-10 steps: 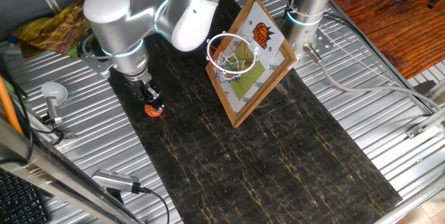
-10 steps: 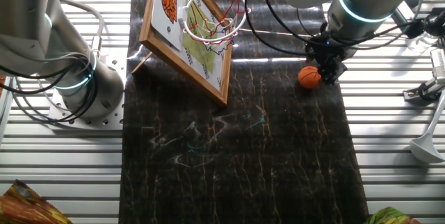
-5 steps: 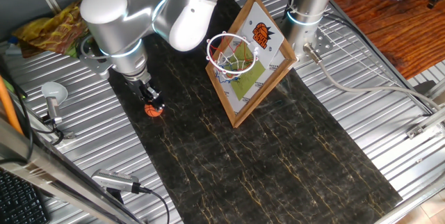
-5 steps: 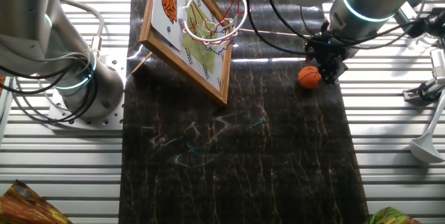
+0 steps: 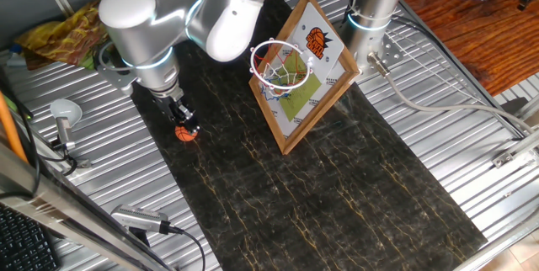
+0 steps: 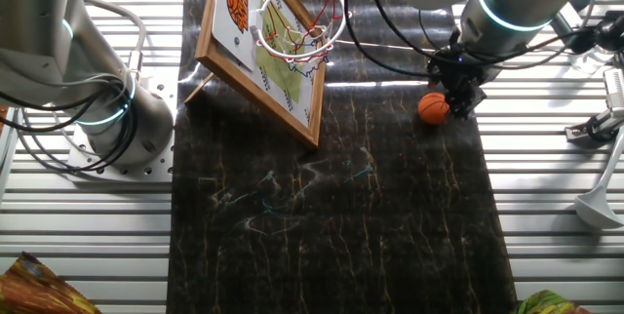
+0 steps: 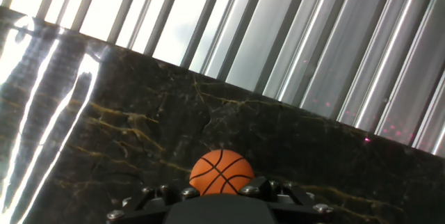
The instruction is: Grab a basketball, release it and shoot it into the basket
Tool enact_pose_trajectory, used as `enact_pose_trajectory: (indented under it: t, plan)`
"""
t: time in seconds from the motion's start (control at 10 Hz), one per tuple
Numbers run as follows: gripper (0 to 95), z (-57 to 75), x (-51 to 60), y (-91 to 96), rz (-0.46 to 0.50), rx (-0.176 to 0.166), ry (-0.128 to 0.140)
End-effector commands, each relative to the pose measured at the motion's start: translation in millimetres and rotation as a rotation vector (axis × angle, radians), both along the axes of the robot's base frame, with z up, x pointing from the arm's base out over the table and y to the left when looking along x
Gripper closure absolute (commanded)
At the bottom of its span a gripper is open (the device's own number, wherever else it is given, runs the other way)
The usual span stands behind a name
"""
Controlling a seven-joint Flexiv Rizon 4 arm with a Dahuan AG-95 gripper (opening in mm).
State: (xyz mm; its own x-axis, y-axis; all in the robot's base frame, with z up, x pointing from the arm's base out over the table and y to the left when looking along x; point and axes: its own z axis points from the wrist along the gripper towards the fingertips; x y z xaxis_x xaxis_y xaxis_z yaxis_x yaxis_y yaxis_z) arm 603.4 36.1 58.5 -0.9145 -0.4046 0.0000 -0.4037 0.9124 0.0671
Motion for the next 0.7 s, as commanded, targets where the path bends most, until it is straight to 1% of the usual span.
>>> enact_pose_trajectory:
  t: [0.1, 0.2, 0.3, 0.6, 0.7]
  plan:
    - [38.0, -5.1, 0.8, -0.6, 0.001, 0.000, -0.003]
    - [38.0, -10.0, 1.0, -0.8, 0.004, 0.001, -0.008]
    - [19.0, -12.9, 1.5, -0.7, 0.006, 0.001, -0.011]
    - [19.0, -21.1, 2.3, -0.7, 0.006, 0.001, -0.015]
    - [38.0, -24.4, 2.2, -0.7, 0.007, 0.000, -0.015]
